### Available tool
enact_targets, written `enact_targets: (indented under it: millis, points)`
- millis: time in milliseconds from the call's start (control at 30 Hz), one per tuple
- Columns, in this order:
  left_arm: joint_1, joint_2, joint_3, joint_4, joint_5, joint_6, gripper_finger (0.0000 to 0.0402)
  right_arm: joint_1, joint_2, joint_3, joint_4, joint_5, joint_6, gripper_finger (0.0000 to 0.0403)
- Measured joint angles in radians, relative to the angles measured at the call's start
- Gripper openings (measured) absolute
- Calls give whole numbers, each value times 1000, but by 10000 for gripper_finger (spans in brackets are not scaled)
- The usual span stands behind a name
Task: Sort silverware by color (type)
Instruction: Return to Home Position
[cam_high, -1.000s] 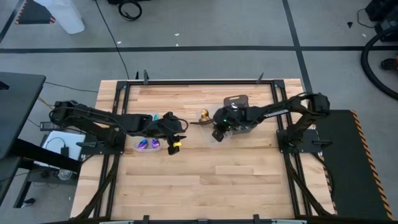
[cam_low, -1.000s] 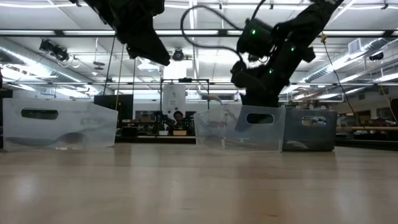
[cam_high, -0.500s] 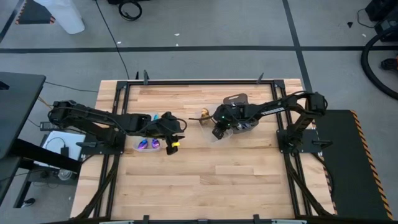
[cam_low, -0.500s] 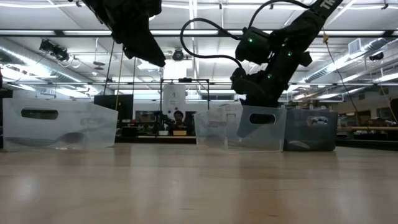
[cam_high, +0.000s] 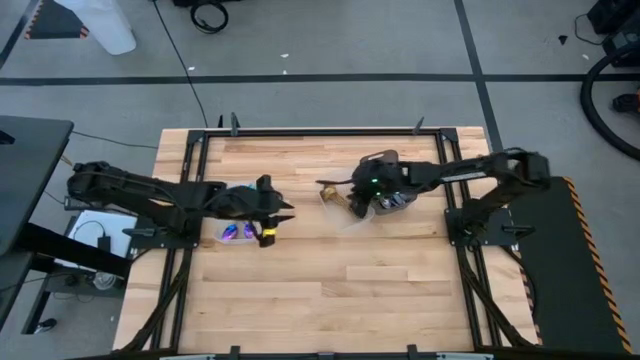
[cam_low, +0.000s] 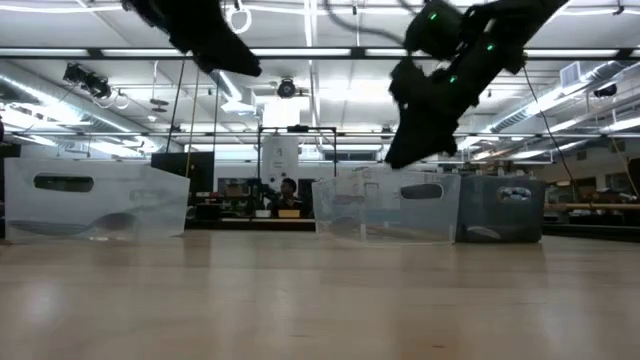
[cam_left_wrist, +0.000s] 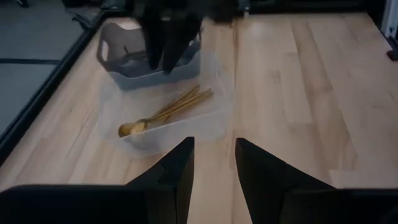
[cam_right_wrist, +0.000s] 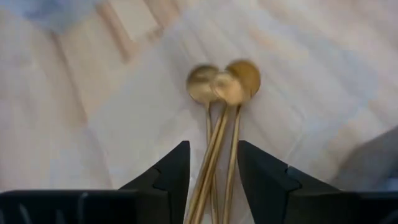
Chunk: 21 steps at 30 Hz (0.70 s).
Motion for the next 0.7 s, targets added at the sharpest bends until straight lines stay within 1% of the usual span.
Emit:
enact_targets:
  millis: [133, 233, 367, 500, 567, 633, 700]
  points:
    - [15, -106, -124, 82, 6, -19, 125, 2, -167, -73, 40, 43, -48, 144]
    - [25, -200, -209, 116, 11, -39, 125, 1, -297, -139, 92, 49, -85, 144]
    - [30, -323, -298, 160, 23, -53, 125, -9, -464, -242, 206, 6, -126, 144]
    - [32, -447, -367, 189, 22, -45, 125, -22, -596, -360, 355, -53, -166, 144]
    - [32, -517, -409, 184, 22, -26, 125, -32, -647, -409, 417, -66, -184, 144]
    - [32, -576, -444, 210, 23, -16, 125, -50, -709, -461, 451, -67, -196, 144]
    - [32, -650, -486, 200, 22, 1, 125, -68, -754, -499, 486, -66, -192, 144]
